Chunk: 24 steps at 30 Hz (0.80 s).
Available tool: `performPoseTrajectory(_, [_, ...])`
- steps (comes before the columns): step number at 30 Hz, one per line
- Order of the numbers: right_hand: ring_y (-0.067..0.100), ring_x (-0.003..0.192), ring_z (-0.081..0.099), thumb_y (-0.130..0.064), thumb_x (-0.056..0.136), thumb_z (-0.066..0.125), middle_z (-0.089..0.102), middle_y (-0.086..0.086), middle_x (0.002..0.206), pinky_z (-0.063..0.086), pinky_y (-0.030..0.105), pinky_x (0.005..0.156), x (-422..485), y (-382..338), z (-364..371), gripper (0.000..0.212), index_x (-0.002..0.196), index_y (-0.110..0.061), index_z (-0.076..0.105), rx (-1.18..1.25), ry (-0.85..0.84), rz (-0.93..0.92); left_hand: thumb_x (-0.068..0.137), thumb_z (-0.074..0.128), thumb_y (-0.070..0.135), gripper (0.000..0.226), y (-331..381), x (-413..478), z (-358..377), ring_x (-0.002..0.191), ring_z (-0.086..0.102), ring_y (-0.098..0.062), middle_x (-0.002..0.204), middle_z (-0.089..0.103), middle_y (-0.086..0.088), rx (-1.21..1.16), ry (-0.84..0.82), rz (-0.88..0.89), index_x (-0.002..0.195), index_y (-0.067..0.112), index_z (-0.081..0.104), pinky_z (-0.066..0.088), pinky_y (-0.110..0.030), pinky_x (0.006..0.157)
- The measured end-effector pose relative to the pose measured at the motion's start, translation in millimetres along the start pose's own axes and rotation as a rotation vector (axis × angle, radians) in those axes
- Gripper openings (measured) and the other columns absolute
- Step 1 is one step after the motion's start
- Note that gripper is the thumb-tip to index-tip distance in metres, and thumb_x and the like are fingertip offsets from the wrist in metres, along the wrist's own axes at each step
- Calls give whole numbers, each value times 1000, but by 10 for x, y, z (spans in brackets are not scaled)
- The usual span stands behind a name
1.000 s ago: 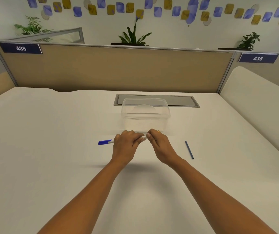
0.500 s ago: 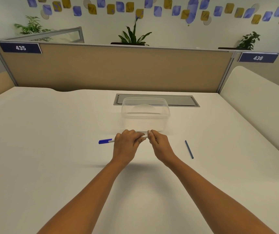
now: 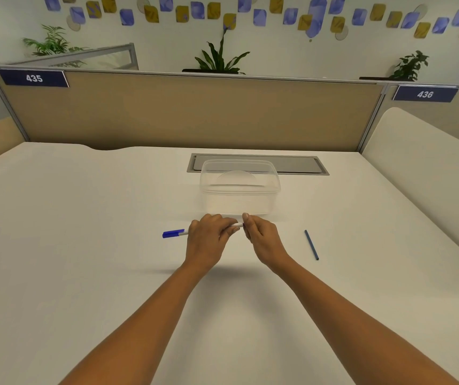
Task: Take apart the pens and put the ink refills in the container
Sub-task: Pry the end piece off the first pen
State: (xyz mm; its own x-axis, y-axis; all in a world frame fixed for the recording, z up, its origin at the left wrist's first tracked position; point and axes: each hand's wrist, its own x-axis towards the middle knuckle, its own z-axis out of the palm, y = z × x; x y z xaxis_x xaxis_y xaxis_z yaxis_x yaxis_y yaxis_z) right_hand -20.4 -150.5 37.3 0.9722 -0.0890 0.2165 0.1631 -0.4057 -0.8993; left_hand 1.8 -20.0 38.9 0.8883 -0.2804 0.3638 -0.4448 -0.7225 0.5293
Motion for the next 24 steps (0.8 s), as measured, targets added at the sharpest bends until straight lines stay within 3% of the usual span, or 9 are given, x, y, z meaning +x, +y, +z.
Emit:
performPoseTrajectory(5, [3, 69, 51, -25, 96, 40, 53, -9, 71, 43, 23, 67, -19, 39, -56, 19, 91, -13, 54, -126, -53, -135, 90, 48, 31, 28, -37, 27, -44, 99, 56, -25, 107, 69, -7, -2, -9, -31, 110, 17, 62, 39, -39, 85])
performPoseTrajectory(8, [19, 83, 56, -19, 95, 43, 59, 2, 88, 44, 24, 74, -16, 53, -94, 20, 104, -7, 55, -207, -92, -205, 90, 48, 32, 29, -46, 28, -58, 101, 56, -23, 109, 68, -6, 10, -29, -32, 111, 18, 61, 38, -37, 86])
performPoseTrajectory(11, [19, 81, 51, -15, 94, 45, 62, 10, 92, 38, 13, 70, 5, 68, -112, 17, 101, -3, 56, -281, -89, -276, 90, 47, 32, 29, -44, 19, -60, 101, 55, -23, 108, 68, -6, 8, -41, -29, 110, 18, 62, 37, -37, 86])
performPoseTrajectory(14, [14, 77, 46, -16, 95, 44, 55, 4, 88, 36, 8, 69, 28, 64, -124, 17, 98, -4, 55, -320, -105, -288, 90, 47, 32, 29, -37, 16, -62, 100, 55, -23, 108, 68, -7, 6, -48, -33, 110, 18, 62, 38, -37, 86])
performPoseTrajectory(24, [-8, 74, 41, -18, 95, 35, 45, 1, 80, 33, 6, 68, 6, 57, -127, 23, 88, -2, 51, -317, -88, -338, 90, 48, 30, 28, 9, 7, -70, 100, 55, -25, 107, 68, -8, -31, -27, -17, 110, 16, 62, 37, -39, 86])
